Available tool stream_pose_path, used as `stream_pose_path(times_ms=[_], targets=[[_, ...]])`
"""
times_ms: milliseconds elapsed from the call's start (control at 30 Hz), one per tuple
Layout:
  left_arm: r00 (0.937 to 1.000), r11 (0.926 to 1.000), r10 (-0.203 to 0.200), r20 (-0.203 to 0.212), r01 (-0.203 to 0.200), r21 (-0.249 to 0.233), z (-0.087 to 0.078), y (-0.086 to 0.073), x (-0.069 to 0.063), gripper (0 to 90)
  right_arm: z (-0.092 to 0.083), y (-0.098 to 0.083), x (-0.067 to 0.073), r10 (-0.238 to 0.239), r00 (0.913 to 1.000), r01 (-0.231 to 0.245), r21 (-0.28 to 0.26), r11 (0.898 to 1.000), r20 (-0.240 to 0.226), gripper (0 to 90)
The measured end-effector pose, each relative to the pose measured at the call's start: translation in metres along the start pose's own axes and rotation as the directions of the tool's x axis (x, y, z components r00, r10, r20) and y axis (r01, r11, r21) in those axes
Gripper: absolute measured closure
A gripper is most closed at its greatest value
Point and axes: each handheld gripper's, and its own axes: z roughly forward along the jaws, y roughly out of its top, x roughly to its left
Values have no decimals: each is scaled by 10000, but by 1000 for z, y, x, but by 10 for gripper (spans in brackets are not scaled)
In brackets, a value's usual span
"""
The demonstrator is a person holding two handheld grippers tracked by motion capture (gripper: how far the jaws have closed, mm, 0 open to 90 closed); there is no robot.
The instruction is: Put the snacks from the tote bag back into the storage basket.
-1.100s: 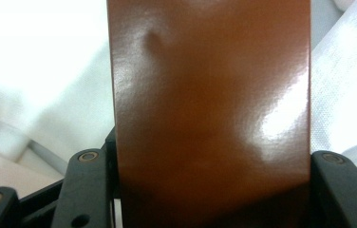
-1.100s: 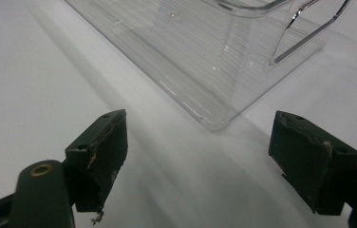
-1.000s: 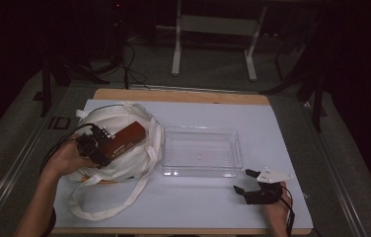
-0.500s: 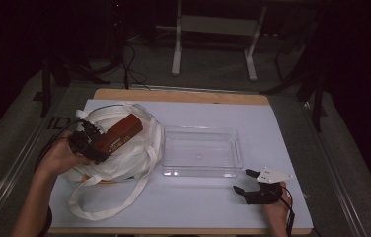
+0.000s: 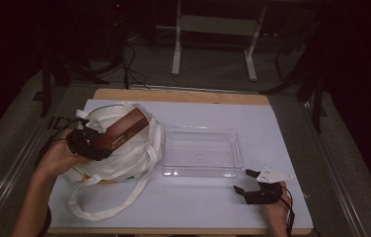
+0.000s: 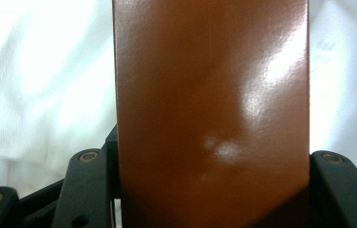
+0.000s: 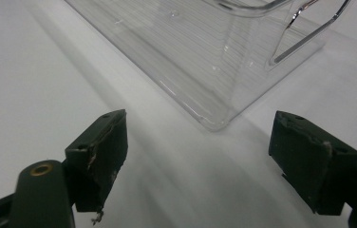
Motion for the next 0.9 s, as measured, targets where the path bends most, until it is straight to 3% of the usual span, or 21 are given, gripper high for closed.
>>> stream_pose_path(times_ms=[133,367,533,900], targets=[[9997,9998,199,137,-198,-80,-1,3,-2,433,0,0,0,2,10000,-2,3,10000,-3,204],[9988,9980,486,-49,-487,-407,-3,4,-4,435,0,0,0,13,10000,-13,-6,10000,-7,204],[9966,9959,808,-130,-812,-388,-5,5,-6,435,0,0,0,0,10000,0,-4,10000,0,204],[9936,9915,1129,58,-1123,-653,-6,13,-9,435,0,0,0,10,10000,-10,-6,10000,1,204]])
